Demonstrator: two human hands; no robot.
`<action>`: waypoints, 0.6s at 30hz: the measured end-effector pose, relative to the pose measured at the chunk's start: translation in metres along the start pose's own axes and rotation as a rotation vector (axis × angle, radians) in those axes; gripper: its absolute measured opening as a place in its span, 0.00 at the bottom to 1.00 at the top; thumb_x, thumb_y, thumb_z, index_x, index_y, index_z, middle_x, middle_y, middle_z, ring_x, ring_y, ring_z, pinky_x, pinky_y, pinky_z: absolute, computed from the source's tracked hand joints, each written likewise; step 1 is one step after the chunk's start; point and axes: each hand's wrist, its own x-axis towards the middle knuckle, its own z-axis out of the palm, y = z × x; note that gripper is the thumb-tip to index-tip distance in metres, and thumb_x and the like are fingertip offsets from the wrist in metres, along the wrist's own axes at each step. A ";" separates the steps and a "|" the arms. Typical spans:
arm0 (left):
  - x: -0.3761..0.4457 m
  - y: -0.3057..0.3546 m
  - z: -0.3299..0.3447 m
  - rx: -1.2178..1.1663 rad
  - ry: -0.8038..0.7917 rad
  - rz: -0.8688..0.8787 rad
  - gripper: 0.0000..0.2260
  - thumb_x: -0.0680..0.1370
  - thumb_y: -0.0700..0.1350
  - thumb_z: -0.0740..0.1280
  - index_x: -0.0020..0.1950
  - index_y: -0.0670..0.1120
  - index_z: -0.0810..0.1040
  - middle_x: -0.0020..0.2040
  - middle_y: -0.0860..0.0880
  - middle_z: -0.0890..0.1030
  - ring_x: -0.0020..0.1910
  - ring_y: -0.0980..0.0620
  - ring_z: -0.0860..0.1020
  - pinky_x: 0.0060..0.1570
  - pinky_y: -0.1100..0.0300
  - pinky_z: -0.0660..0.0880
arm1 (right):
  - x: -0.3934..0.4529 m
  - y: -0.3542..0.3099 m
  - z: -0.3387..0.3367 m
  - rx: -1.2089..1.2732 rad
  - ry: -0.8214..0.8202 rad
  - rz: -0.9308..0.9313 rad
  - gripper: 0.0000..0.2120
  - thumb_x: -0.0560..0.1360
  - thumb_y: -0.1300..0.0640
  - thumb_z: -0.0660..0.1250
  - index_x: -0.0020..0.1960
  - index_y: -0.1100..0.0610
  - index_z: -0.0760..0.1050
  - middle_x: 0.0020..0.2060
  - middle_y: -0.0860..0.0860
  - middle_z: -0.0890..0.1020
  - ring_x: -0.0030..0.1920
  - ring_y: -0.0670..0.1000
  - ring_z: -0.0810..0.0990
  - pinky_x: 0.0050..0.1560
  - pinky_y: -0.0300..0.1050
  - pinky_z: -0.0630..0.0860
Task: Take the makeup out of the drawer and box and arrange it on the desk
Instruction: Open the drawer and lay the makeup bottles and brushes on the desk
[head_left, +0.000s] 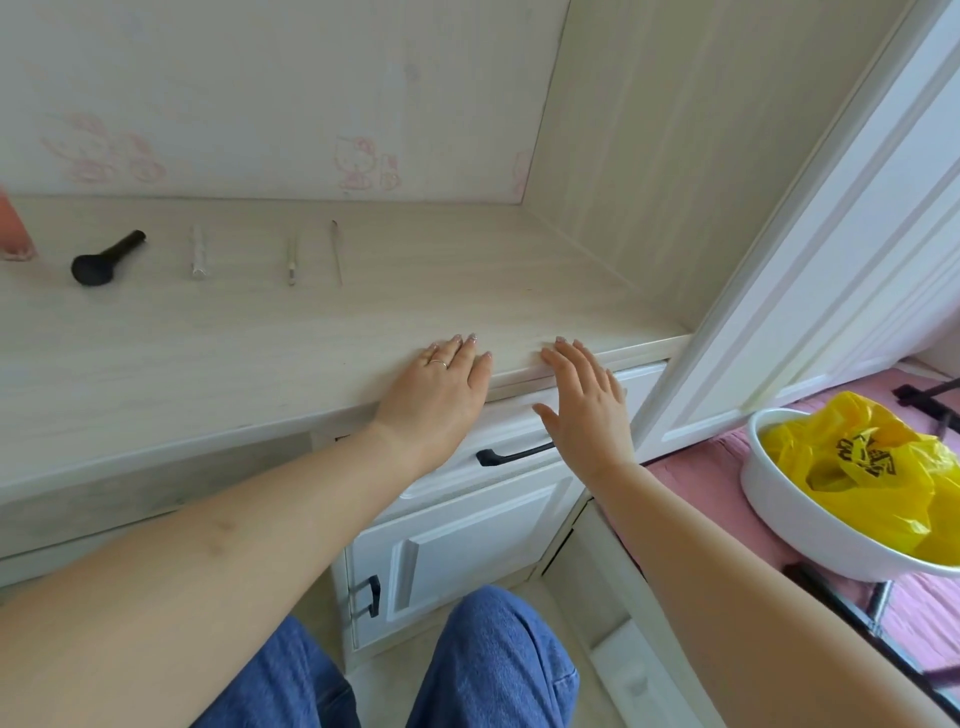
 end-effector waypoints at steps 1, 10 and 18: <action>0.000 0.000 0.001 0.007 0.013 0.004 0.26 0.79 0.38 0.53 0.76 0.38 0.49 0.77 0.36 0.52 0.76 0.40 0.54 0.74 0.50 0.51 | 0.000 -0.002 0.002 0.010 0.016 0.012 0.30 0.71 0.56 0.71 0.70 0.56 0.65 0.72 0.53 0.66 0.74 0.55 0.61 0.70 0.58 0.63; 0.000 0.001 0.005 0.007 0.105 0.007 0.24 0.77 0.34 0.52 0.74 0.37 0.56 0.75 0.35 0.59 0.74 0.38 0.61 0.72 0.49 0.57 | 0.001 -0.009 0.012 0.030 0.099 0.050 0.30 0.68 0.56 0.74 0.67 0.58 0.67 0.69 0.55 0.70 0.72 0.58 0.64 0.68 0.58 0.65; -0.002 -0.005 -0.010 -0.333 -0.041 -0.048 0.29 0.77 0.41 0.60 0.76 0.45 0.54 0.77 0.44 0.56 0.76 0.47 0.55 0.74 0.55 0.51 | 0.004 -0.009 -0.012 0.053 -0.139 0.072 0.33 0.72 0.46 0.68 0.72 0.53 0.60 0.74 0.50 0.60 0.76 0.53 0.54 0.73 0.60 0.54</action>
